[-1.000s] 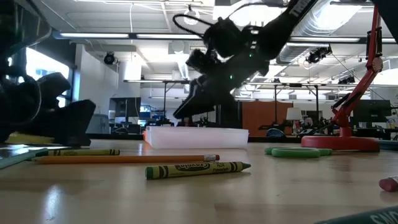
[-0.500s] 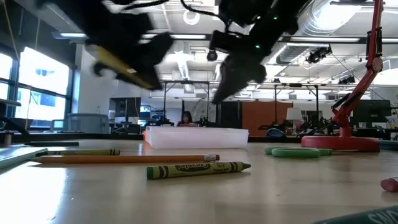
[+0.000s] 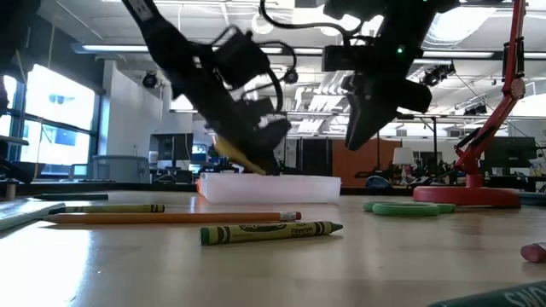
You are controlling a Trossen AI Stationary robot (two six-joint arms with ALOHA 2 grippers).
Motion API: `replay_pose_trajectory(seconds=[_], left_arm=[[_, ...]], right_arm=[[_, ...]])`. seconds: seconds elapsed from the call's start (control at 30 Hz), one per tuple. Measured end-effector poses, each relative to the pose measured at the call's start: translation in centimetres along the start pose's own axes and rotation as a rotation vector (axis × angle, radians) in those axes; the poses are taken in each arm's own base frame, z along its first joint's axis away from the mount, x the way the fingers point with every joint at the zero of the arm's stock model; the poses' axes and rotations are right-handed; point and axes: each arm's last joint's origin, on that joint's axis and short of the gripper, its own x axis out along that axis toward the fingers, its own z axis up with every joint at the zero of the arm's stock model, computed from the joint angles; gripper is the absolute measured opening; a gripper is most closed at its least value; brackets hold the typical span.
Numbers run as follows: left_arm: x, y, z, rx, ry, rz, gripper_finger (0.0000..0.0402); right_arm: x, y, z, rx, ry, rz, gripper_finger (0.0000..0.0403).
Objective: Pick & place school supplies into a supply box
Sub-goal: Put the yellow pen into the orange supply box, then put the orange pencil into the orange supply box
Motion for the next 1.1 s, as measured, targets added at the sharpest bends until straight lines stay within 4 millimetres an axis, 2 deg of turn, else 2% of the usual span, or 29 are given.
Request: replay_pose_trajectory(seconds=[0.13, 0.23, 0.37, 0.47, 0.63, 0.73, 0.83, 0.97, 1.1], left_arm=[[2.1, 0.6, -0.4, 0.038, -0.03, -0.034, 0.0174], [2.7, 0.8, -0.5, 0.032, -0.044, -0.051, 0.0177], [2.6, 0.5, 0.4, 0.042, -0.065, -0.07, 0.0172], [1.2, 0.0, 2.8, 0.069, -0.103, -0.119, 0.0163], [-3.3, -0.1, 7.7, 0.109, -0.075, -0.117, 0.0142], [-7.3, 0.4, 10.5, 0.128, -0.022, -0.125, 0.0127], [-11.8, 0.2, 12.6, 0.042, 0.058, -0.18, 0.0111], [-17.2, -1.0, 12.8, -0.085, 0.218, -0.245, 0.0087], [-21.3, -3.6, 10.3, -0.089, 0.336, -0.259, 0.0063]], right_arm=[[-0.2, 0.5, 0.2, -0.017, -0.027, 0.007, 0.0099], [-0.2, 0.5, 0.3, -0.023, -0.04, 0.008, 0.0099], [-0.2, 0.4, 0.4, -0.027, -0.046, 0.009, 0.0099], [-0.2, 0.5, 0.6, -0.027, -0.067, 0.023, 0.0099], [-0.3, 1.0, 1.0, -0.046, -0.108, 0.134, 0.0099], [-0.5, 1.3, 1.1, -0.056, -0.121, 0.146, 0.0099], [-0.6, 1.7, 1.0, -0.068, -0.123, 0.146, 0.0099], [-0.4, 2.3, 0.8, -0.076, -0.138, 0.151, 0.0099], [0.9, 3.0, -0.5, -0.082, -0.159, 0.171, 0.0099]])
